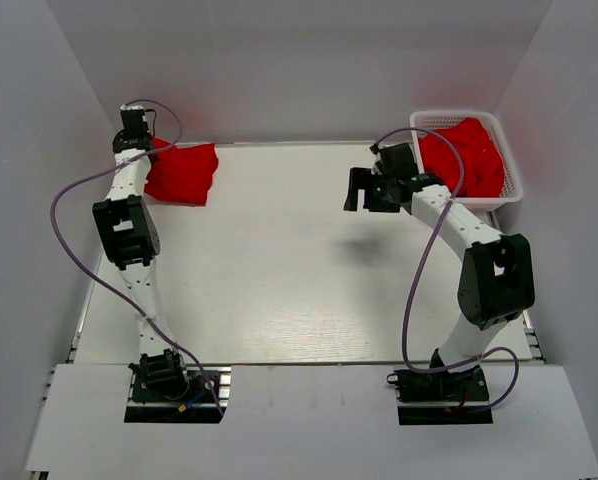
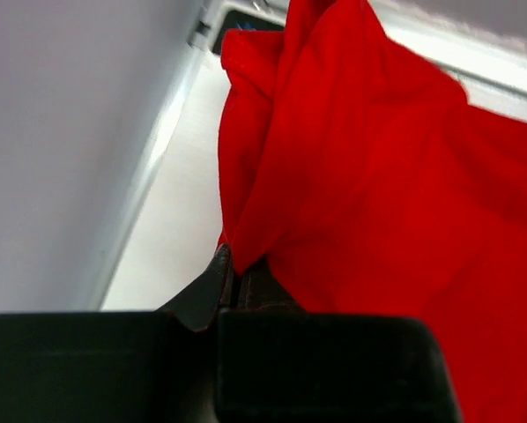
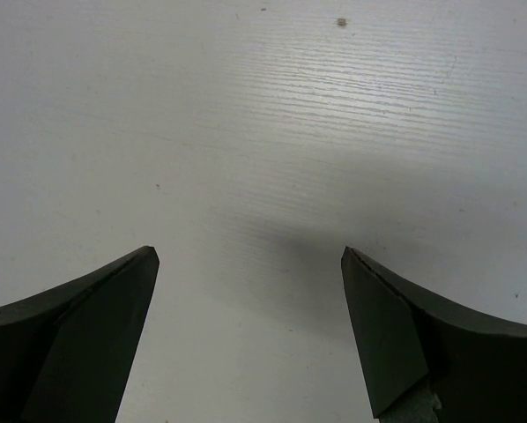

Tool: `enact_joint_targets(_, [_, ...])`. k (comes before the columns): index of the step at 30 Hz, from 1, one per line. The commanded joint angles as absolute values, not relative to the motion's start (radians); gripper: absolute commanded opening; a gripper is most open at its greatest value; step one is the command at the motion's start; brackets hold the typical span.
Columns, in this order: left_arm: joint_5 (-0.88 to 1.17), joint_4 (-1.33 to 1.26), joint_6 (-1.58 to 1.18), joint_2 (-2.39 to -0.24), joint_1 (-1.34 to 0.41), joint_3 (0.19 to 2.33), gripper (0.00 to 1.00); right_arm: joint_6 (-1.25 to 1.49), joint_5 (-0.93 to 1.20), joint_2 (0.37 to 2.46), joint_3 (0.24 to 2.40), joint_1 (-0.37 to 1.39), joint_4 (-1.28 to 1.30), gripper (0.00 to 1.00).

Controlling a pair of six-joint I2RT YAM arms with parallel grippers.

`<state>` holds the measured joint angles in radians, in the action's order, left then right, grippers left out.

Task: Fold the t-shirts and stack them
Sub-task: Put the neatly folded tshirt into the corner of the board with the left arm

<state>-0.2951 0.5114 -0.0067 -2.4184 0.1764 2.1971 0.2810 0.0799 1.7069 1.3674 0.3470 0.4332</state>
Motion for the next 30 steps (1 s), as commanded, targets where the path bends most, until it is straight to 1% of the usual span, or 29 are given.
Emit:
enact_joint_targets(1, [-0.308,0.448,0.0,-2.428,0.183,2.273,0.0,0.281,0.097,1.715,1.416,0.342,0.411,0.9])
enact_joint_targets(3, [-0.308,0.448,0.0,-2.439,0.193,2.322,0.0,0.282,0.098,1.72,1.422,0.341,0.411,0.9])
enact_joint_targets(5, [-0.308,0.448,0.0,-2.451,0.204,2.322,0.0,0.282,0.095,1.721,1.427,0.341,0.413,0.9])
enact_joint_targets(6, [-0.308,0.425,0.0,-2.451,0.204,2.322,0.03,0.287,0.097,1.72,1.427,0.341,0.413,0.9])
enact_joint_targets(7, [-0.308,0.414,0.0,-2.451,0.213,2.306,0.1,0.29,0.095,1.721,1.425,0.341,0.413,0.9])
enact_joint_targets(8, [-0.308,0.414,0.0,-2.451,0.213,2.306,0.27,0.287,0.097,1.717,1.424,0.342,0.413,0.9])
enact_joint_targets(9, [-0.308,0.414,0.0,-2.442,0.213,2.306,0.64,0.287,0.095,1.717,1.42,0.339,0.411,0.9])
enact_joint_targets(11, [-0.296,0.423,0.0,-2.431,0.213,2.306,0.95,0.284,0.092,1.713,1.422,0.344,0.416,0.9])
enact_joint_targets(12, [-0.296,0.423,0.0,-2.422,0.213,2.293,1.0,0.281,0.089,1.715,1.431,0.342,0.423,0.9])
enact_joint_targets(15, [-0.285,0.436,0.0,-2.369,0.213,2.27,1.0,0.273,0.084,1.7,1.434,0.345,0.426,0.9])
enact_joint_targets(18, [-0.285,0.501,-0.014,-2.312,0.202,2.26,1.0,0.272,0.068,1.671,1.424,0.344,0.426,0.9])
enact_joint_targets(21, [-0.273,0.569,-0.027,-2.237,0.169,2.177,1.0,0.308,0.06,1.625,1.384,0.341,0.407,0.9])
enact_joint_targets(24, [-0.213,0.641,-0.107,-2.148,0.16,2.105,1.0,0.336,0.061,1.583,1.321,0.344,0.391,0.9])
enact_joint_targets(26, [-0.187,0.678,-0.174,-2.093,0.124,2.013,1.0,0.351,0.063,1.542,1.286,0.344,0.382,0.9])
enact_joint_targets(30, [-0.138,0.651,-0.262,-1.903,0.008,1.749,1.0,0.36,0.049,1.474,1.194,0.341,0.359,0.9])
